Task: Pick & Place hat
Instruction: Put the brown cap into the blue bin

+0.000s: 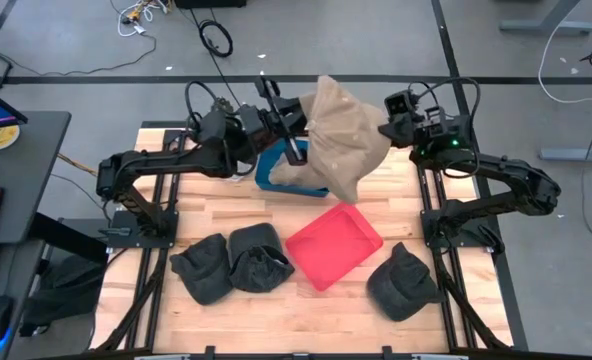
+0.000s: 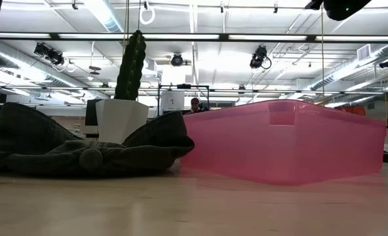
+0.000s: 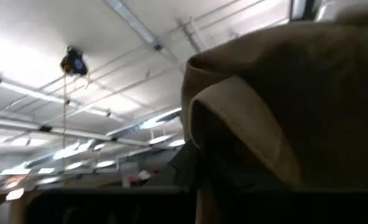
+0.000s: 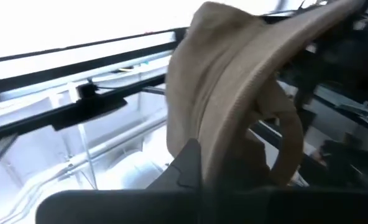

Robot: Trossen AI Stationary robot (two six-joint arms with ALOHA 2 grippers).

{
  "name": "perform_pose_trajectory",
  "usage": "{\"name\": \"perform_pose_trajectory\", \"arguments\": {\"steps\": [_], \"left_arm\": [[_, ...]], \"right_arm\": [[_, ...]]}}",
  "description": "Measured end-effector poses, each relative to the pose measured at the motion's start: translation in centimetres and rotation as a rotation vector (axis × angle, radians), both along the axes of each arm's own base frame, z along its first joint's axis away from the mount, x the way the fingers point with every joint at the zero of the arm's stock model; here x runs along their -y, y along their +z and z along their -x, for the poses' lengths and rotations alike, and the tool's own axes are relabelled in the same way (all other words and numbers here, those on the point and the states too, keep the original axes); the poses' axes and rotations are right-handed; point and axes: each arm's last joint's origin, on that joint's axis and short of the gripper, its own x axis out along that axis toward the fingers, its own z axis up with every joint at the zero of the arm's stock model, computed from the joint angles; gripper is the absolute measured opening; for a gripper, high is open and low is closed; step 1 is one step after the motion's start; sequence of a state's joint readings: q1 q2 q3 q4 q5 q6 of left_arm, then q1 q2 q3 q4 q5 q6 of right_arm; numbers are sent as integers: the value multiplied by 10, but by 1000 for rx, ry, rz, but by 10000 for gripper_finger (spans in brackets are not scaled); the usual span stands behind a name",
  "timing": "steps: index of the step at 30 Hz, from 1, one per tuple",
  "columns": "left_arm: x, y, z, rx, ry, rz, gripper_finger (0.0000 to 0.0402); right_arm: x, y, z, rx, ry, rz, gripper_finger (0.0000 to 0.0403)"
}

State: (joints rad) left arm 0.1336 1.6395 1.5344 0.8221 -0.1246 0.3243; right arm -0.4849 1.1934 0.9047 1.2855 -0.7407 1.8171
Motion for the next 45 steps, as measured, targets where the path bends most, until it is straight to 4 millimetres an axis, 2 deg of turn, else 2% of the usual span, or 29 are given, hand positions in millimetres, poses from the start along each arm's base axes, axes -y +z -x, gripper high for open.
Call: {"name": "perform_pose_trajectory", "arguments": {"steps": [5,12,15,19,23,27,33,37,45], "left_arm": [[-3,-7,-5,-104,65,79,59],[-2,-15,-8,-202,60,131,86],[-1,-20,-8,-296,82,156,97],[0,-36,-10,-469,121,188,117],[2,-22,5,-449,100,240,154],[2,-35,2,-546,85,292,202],[3,-39,11,-621,48,443,249],[5,-49,13,-697,37,526,256],[18,-35,33,-714,-32,516,241]], "right_arm": [[1,2,4,23,13,-7,6],[10,2,11,8,8,13,6],[16,3,18,-15,0,24,6],[22,7,29,-9,-32,44,4],[27,8,34,-20,-56,27,4],[33,8,38,-29,-79,32,4],[43,8,46,-31,-144,33,4],[53,7,53,-49,-208,61,4],[74,-8,49,-213,-366,102,4]]}}
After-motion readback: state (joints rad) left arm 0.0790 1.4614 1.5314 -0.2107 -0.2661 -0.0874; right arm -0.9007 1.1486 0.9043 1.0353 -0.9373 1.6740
